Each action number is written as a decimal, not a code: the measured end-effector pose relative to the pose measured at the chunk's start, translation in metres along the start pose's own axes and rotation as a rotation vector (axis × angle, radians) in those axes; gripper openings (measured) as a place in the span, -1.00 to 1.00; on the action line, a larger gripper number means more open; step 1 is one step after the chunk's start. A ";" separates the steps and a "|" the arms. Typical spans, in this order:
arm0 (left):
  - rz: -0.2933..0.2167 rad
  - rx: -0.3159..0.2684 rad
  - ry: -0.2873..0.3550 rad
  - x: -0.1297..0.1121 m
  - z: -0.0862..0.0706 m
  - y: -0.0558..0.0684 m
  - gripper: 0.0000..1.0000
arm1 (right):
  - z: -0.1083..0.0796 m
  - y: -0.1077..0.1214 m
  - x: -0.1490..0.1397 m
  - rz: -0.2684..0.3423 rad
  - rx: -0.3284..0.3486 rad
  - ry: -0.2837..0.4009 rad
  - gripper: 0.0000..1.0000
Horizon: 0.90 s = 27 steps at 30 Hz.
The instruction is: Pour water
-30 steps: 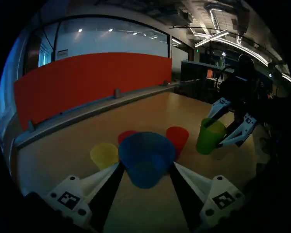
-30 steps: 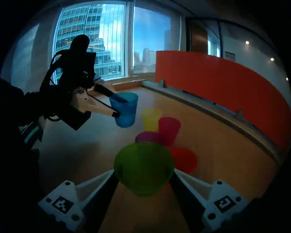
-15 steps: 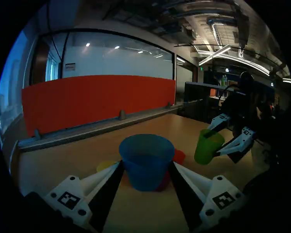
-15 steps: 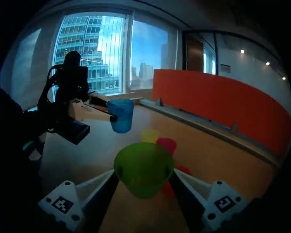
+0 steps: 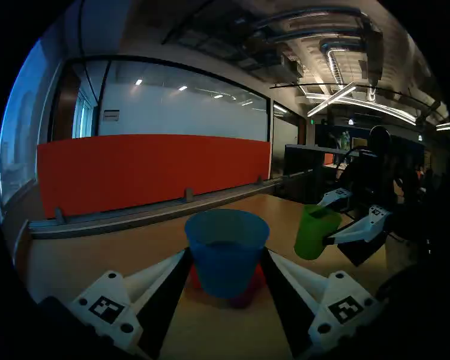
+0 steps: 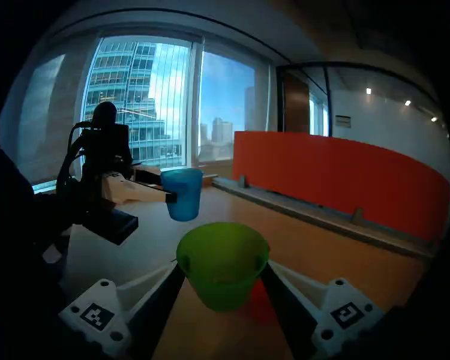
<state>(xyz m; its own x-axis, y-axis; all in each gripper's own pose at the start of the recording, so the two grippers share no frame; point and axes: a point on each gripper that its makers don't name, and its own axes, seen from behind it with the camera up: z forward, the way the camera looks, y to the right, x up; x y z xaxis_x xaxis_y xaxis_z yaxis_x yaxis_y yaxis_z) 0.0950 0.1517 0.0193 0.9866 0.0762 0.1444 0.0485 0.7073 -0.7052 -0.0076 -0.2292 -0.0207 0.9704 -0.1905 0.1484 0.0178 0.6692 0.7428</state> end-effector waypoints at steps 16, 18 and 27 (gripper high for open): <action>0.018 0.003 0.025 0.008 -0.005 0.002 0.61 | -0.001 0.002 0.011 0.007 -0.008 0.043 0.78; 0.025 0.004 0.026 0.008 -0.005 0.003 0.61 | 0.000 0.002 0.011 0.006 -0.008 0.046 0.78; 0.033 0.005 0.031 0.010 -0.006 0.003 0.61 | 0.004 0.001 0.017 0.005 -0.001 0.067 0.78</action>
<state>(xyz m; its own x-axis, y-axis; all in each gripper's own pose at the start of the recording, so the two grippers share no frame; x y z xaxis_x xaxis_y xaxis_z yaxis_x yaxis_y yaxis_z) 0.1060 0.1507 0.0148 0.9920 0.0775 0.0996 0.0155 0.7082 -0.7059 0.0077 -0.2342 -0.0151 0.9845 -0.1386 0.1077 0.0134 0.6709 0.7415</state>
